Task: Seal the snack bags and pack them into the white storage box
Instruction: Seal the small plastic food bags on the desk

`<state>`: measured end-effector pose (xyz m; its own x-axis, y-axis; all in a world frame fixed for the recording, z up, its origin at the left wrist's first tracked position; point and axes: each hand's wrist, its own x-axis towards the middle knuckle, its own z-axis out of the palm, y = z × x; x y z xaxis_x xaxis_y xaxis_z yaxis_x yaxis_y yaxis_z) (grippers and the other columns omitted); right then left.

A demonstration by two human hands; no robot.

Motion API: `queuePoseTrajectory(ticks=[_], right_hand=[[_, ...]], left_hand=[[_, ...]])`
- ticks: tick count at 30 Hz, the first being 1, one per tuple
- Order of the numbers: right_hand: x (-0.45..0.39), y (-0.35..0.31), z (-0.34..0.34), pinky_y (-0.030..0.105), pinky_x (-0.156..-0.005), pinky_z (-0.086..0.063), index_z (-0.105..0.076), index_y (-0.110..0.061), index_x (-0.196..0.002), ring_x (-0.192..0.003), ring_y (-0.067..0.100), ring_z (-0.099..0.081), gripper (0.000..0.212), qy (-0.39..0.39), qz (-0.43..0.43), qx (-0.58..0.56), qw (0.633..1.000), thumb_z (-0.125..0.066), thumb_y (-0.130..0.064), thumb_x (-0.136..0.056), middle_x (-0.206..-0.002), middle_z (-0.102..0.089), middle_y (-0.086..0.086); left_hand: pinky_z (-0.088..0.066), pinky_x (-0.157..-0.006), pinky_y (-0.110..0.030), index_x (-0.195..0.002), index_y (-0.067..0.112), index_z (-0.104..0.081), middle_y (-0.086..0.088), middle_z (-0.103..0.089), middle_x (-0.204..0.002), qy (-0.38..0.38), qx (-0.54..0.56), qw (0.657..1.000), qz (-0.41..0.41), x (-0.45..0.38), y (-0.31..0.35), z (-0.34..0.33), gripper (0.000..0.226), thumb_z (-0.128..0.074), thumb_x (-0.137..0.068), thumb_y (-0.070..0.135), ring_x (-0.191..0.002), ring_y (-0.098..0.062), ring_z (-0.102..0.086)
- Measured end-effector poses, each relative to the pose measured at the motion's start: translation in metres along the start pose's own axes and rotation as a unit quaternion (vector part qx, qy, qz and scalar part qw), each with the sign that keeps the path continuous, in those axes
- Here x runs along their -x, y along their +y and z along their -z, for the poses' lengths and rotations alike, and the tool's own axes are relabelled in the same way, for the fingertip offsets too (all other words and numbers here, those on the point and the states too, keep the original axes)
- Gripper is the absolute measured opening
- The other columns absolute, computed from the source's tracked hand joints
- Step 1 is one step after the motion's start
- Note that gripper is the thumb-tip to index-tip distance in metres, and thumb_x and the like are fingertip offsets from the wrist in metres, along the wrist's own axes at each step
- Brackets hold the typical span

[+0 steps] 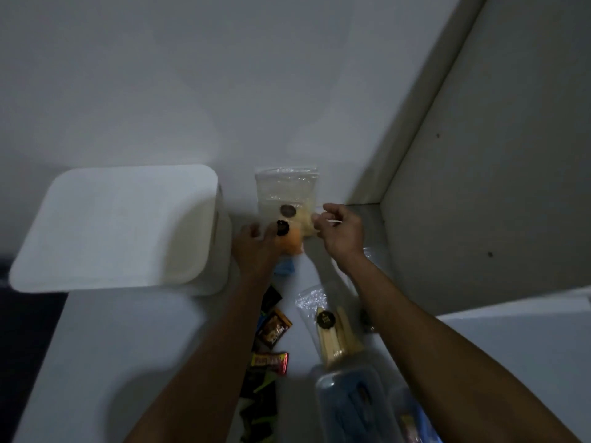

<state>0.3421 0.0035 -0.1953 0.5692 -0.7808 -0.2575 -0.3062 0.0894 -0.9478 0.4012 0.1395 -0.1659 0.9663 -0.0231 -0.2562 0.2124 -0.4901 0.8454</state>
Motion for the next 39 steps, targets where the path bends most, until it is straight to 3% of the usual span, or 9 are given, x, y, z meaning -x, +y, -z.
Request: queuePoseTrajectory(ticks=[4,9,13,16,22,25,31,36,39], right_hand=[[0.045,0.002,0.034,0.039,-0.077,-0.058,-0.067,-0.016,-0.097,-0.073,0.02,-0.065,0.019,0.001,-0.007,0.018,1.0,-0.076,-0.009,-0.083,-0.08,-0.067,0.009],[0.103,0.027,0.065,0.022,-0.078,-0.053,-0.069,-0.005,-0.109,-0.074,0.006,-0.062,0.022,0.004,0.005,0.148,0.989,-0.07,-0.01,-0.088,-0.093,-0.07,0.004],[0.123,0.054,0.065,0.027,-0.086,-0.051,-0.066,-0.004,-0.116,-0.094,0.02,-0.065,0.03,-0.019,-0.011,0.241,0.97,-0.069,-0.014,-0.088,-0.11,-0.07,0.013],[0.126,0.07,0.063,0.032,-0.092,-0.051,-0.061,-0.007,-0.126,-0.107,0.026,-0.065,0.037,-0.033,-0.017,0.278,0.96,-0.067,-0.016,-0.09,-0.122,-0.066,0.014],[0.093,0.077,0.068,0.031,-0.08,-0.051,-0.065,-0.008,-0.118,-0.103,0.029,-0.065,0.029,-0.025,0.026,0.362,0.931,-0.064,-0.01,-0.089,-0.113,-0.067,0.014],[0.082,0.082,0.058,0.034,-0.086,-0.055,-0.063,-0.008,-0.122,-0.102,0.029,-0.067,0.032,-0.093,-0.004,0.388,0.917,-0.065,-0.011,-0.089,-0.113,-0.069,0.015],[0.08,0.09,0.046,0.043,-0.09,-0.053,-0.051,-0.009,-0.132,-0.112,0.036,-0.061,0.048,-0.122,-0.026,0.46,0.879,-0.066,-0.011,-0.086,-0.12,-0.063,0.019],[0.075,0.09,0.042,0.039,-0.083,-0.056,-0.054,-0.019,-0.127,-0.099,0.029,-0.066,0.039,-0.057,-0.048,0.323,0.943,-0.063,-0.015,-0.089,-0.109,-0.068,0.012],[0.077,0.074,0.045,0.034,-0.078,-0.056,-0.061,-0.018,-0.108,-0.083,0.018,-0.066,0.03,-0.061,-0.05,0.199,0.977,-0.075,-0.029,-0.084,-0.083,-0.068,0.0]], left_hand=[[-0.044,-0.087,-0.025,-0.125,0.007,-0.062,-0.008,-0.067,-0.116,-0.045,-0.007,0.999,-0.026,0.04,-0.014,0.021,0.047,-0.068,-0.089,0.036,-0.103,-0.018,-0.061],[-0.054,-0.084,-0.035,-0.106,0.005,-0.069,-0.01,-0.072,-0.095,-0.093,-0.038,0.994,-0.036,0.093,-0.047,0.034,0.039,-0.069,-0.086,0.038,-0.09,-0.024,-0.068],[-0.054,-0.087,-0.037,-0.1,-0.004,-0.068,-0.016,-0.073,-0.093,-0.141,-0.069,0.988,-0.008,0.117,-0.082,0.028,0.059,-0.066,-0.079,0.051,-0.089,-0.028,-0.069],[-0.045,-0.087,-0.029,-0.11,-0.002,-0.066,-0.012,-0.068,-0.104,-0.165,-0.083,0.982,0.025,0.127,-0.092,0.02,0.045,-0.068,-0.088,0.037,-0.101,-0.028,-0.063],[-0.045,-0.1,-0.033,-0.131,0.001,-0.055,-0.016,-0.061,-0.128,-0.164,-0.1,0.978,0.084,0.112,-0.105,-0.013,0.06,-0.065,-0.088,0.042,-0.116,-0.029,-0.058],[-0.05,-0.091,-0.034,-0.117,-0.004,-0.061,-0.018,-0.065,-0.118,-0.138,-0.12,0.977,0.106,0.102,-0.109,-0.029,0.057,-0.065,-0.086,0.045,-0.106,-0.03,-0.061],[-0.038,-0.084,-0.025,-0.131,-0.003,-0.051,-0.014,-0.056,-0.127,-0.11,-0.043,0.976,0.181,0.092,-0.113,-0.055,0.048,-0.065,-0.093,0.022,-0.118,-0.03,-0.053],[-0.047,-0.059,-0.023,-0.069,0.016,-0.062,0.0,-0.063,-0.074,-0.078,0.046,0.976,0.197,0.087,-0.107,-0.051,0.021,-0.066,-0.09,0.011,-0.08,-0.019,-0.06],[-0.048,-0.056,-0.02,-0.075,0.014,-0.066,-0.001,-0.064,-0.073,-0.069,0.077,0.982,0.156,0.092,-0.088,-0.027,0.015,-0.066,-0.09,0.011,-0.073,-0.016,-0.059]])
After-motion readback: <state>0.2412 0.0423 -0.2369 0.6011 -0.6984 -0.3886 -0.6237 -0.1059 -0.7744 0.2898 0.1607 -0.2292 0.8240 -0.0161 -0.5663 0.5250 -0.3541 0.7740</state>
